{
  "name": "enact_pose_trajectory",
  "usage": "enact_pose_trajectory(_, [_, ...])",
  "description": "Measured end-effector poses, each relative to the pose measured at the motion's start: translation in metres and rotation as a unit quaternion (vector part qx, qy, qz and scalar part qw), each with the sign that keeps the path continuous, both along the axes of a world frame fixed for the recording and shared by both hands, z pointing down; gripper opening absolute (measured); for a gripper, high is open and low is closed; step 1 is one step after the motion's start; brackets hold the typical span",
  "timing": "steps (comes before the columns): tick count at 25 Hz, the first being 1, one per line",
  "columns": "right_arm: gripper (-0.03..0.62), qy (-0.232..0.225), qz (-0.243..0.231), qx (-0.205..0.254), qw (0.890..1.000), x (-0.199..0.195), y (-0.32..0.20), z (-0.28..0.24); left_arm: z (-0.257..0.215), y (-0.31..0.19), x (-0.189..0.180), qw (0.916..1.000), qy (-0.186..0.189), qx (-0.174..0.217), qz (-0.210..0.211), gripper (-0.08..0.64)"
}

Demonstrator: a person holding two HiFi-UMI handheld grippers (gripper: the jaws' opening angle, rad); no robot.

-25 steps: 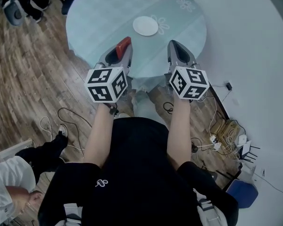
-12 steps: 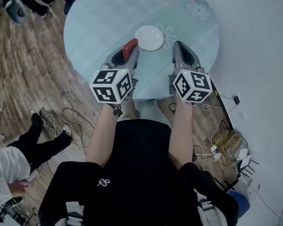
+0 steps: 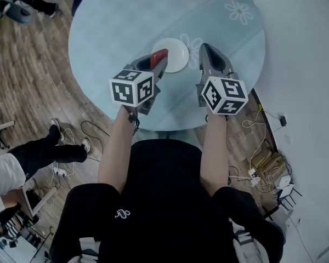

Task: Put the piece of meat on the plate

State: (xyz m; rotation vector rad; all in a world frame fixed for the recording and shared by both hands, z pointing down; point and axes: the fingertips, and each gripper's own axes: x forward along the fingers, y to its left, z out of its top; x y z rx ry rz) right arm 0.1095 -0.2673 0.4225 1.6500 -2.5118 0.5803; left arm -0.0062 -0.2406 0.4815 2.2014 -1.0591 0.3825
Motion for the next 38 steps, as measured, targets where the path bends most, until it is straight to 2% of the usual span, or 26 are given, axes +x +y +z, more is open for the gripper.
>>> enact_pose_trajectory(2, [0.009,-0.002,0.004,-0.02,1.0,0.002,-0.002,0.017,0.034,-0.012,0.015,0.9973,-0.009,-0.05,0.054,0.089])
enact_pose_trajectory(4, [0.009,-0.004,0.012,-0.041,0.999,0.007,-0.001,0.032,0.064,-0.022,0.024,0.9905,-0.022,-0.096,0.096,0.089])
enact_pose_trajectory(7, [0.009,-0.008,0.03,-0.062,0.998,0.019,0.003,0.05,0.096,-0.03,0.03,0.9791,-0.038,-0.147,0.135,0.089])
enact_pose_trajectory(13, [0.009,-0.011,0.07,-0.086,0.994,0.053,0.008,0.073,0.13,-0.04,0.048,0.9676,-0.007,-0.207,0.144,0.089])
enact_pose_trajectory(21, [0.009,-0.013,0.095,-0.084,0.992,0.074,0.006,0.071,0.151,-0.042,0.058,0.9521,0.001,-0.263,0.156,0.096])
enact_pose_trajectory(26, [0.009,-0.008,0.097,-0.083,0.992,0.071,0.005,0.065,0.152,-0.04,0.048,0.9441,-0.085,-0.248,0.199,0.153])
enact_pose_trajectory(31, [0.009,-0.003,0.091,-0.076,0.993,0.066,0.003,0.06,0.153,-0.027,0.047,0.9268,-0.181,-0.208,0.255,0.276])
enact_pose_trajectory(35, [0.009,0.0,0.083,-0.073,0.994,0.058,0.004,0.056,0.155,-0.03,0.038,0.9147,-0.259,-0.165,0.263,0.33])
enact_pose_trajectory(37, [0.009,0.002,0.078,-0.073,0.994,0.052,0.005,0.055,0.153,-0.035,0.031,0.9146,-0.279,-0.143,0.255,0.351])
enact_pose_trajectory(38, [0.009,0.004,0.076,-0.073,0.994,0.049,0.005,0.055,0.15,-0.039,0.029,0.9182,-0.278,-0.137,0.247,0.36])
